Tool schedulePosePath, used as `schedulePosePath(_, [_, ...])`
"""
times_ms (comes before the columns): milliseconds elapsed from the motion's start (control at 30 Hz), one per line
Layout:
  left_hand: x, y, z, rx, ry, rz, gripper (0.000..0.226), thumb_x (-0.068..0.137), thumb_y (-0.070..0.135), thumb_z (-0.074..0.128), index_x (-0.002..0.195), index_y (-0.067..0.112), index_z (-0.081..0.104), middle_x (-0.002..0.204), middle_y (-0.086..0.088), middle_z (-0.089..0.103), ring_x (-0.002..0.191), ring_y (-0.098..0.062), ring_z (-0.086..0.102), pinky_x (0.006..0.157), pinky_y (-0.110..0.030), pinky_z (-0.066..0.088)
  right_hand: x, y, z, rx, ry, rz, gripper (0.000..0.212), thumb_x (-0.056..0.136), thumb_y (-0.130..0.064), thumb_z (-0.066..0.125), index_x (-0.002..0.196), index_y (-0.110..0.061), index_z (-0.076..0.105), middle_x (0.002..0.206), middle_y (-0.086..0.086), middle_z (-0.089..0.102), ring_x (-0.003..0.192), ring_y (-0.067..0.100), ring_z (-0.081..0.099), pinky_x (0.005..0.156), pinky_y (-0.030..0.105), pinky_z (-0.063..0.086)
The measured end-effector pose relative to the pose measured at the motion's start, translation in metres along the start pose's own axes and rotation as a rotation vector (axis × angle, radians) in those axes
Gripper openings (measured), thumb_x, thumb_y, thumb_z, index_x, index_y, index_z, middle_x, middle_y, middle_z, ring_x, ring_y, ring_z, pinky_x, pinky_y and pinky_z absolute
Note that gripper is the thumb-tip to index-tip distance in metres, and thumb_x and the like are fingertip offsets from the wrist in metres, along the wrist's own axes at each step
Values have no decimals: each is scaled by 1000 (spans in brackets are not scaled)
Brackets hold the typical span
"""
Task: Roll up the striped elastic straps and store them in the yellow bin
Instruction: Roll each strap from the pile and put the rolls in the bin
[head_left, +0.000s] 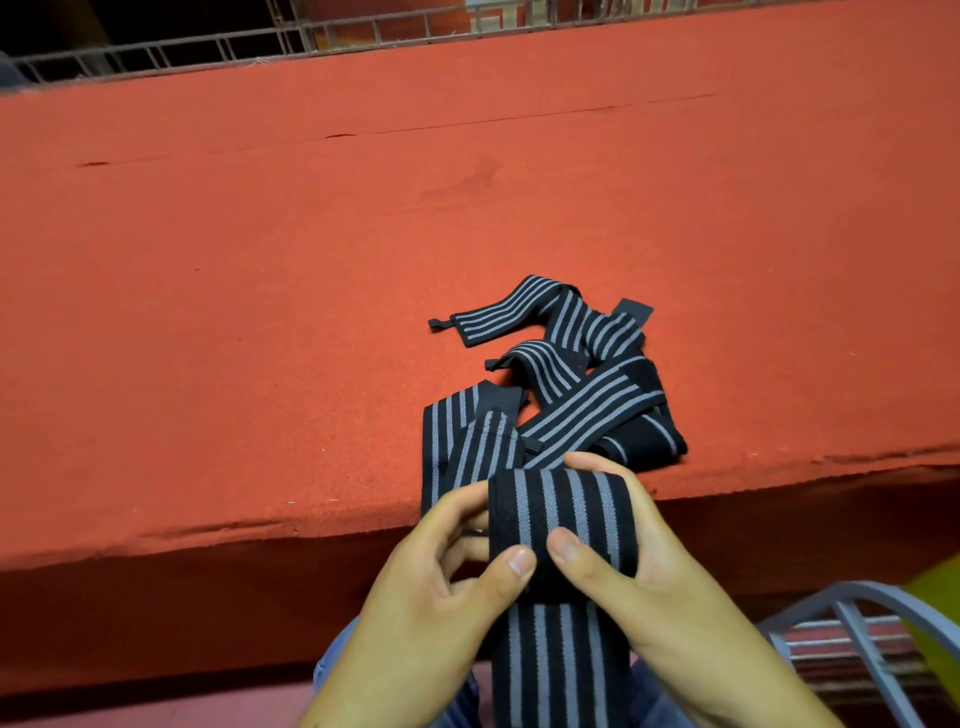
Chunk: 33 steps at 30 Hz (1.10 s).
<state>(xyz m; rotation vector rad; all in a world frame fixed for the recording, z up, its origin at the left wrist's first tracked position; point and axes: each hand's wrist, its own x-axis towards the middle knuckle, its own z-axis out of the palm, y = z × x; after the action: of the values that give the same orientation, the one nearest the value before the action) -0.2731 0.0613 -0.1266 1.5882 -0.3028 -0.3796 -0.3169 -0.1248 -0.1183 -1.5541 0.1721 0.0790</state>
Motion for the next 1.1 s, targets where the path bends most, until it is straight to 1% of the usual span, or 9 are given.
schedulePosePath(133, [1, -2, 0, -24, 20, 34, 60, 78, 35, 80, 133, 19, 62, 127, -1, 72, 116, -20, 69, 90, -21, 57, -1, 4, 3, 47, 2, 34, 42, 86, -44, 79, 126, -50, 65, 125, -11, 76, 119, 7, 71, 108, 39, 50])
schedulePosePath(267, [1, -2, 1, -49, 33, 44, 56, 82, 15, 80, 134, 17, 61, 127, -1, 72, 119, -18, 68, 91, -21, 56, 0, 6, 5, 94, 5, 50, 37, 84, -42, 77, 118, -53, 69, 124, -9, 77, 119, 9, 71, 107, 40, 50])
schedulePosePath(333, [0, -1, 1, -65, 27, 37, 56, 82, 11, 81, 134, 18, 61, 126, -1, 73, 120, -16, 68, 93, -22, 56, 0, 6, 5, 123, -2, 64, 37, 82, -48, 80, 117, -53, 69, 125, -8, 77, 120, 10, 71, 108, 41, 50])
schedulePosePath(500, [-3, 4, 4, -72, 48, 20, 54, 84, -9, 75, 128, 22, 65, 122, 2, 74, 115, -14, 71, 95, -23, 57, 0, 7, 4, 196, -34, 69, 71, 54, -77, 90, 118, -50, 70, 126, -5, 77, 121, 13, 72, 110, 44, 49])
schedulePosePath(667, [-3, 5, 5, -39, 49, 51, 60, 83, -14, 75, 116, 36, 71, 124, 4, 71, 121, -13, 68, 100, -25, 54, 1, 8, 4, 253, -29, 59, 75, 48, -79, 91, 115, -51, 72, 127, -4, 76, 123, 15, 71, 112, 46, 48])
schedulePosePath(800, [-4, 6, 7, -15, 37, 59, 60, 83, -18, 74, 112, 34, 71, 125, 6, 70, 123, -12, 65, 101, -24, 53, 1, 9, 3, 300, 5, 87, 87, 43, -83, 89, 120, -46, 71, 126, -3, 77, 121, 16, 72, 111, 47, 50])
schedulePosePath(867, [-4, 5, 8, -7, 26, 40, 61, 83, -19, 72, 112, 35, 71, 125, 8, 70, 123, -11, 65, 101, -22, 52, 1, 9, 3, 311, 17, 106, 85, 47, -78, 91, 121, -41, 72, 124, 1, 78, 119, 19, 73, 109, 48, 51])
schedulePosePath(1000, [-1, 1, 7, -8, -16, -38, 59, 84, -10, 76, 121, 34, 65, 123, 7, 70, 119, -13, 68, 98, -23, 54, 2, 9, 4, 364, 91, 135, 49, 76, -49, 90, 118, -30, 74, 117, 9, 79, 113, 26, 76, 107, 52, 54])
schedulePosePath(1100, [0, -4, 6, -36, -38, -127, 61, 79, 8, 74, 133, 31, 58, 127, 2, 70, 117, -17, 70, 91, -24, 56, 2, 9, 3, 388, 109, 140, 41, 76, -38, 86, 115, -32, 75, 114, 11, 79, 109, 28, 77, 97, 47, 58])
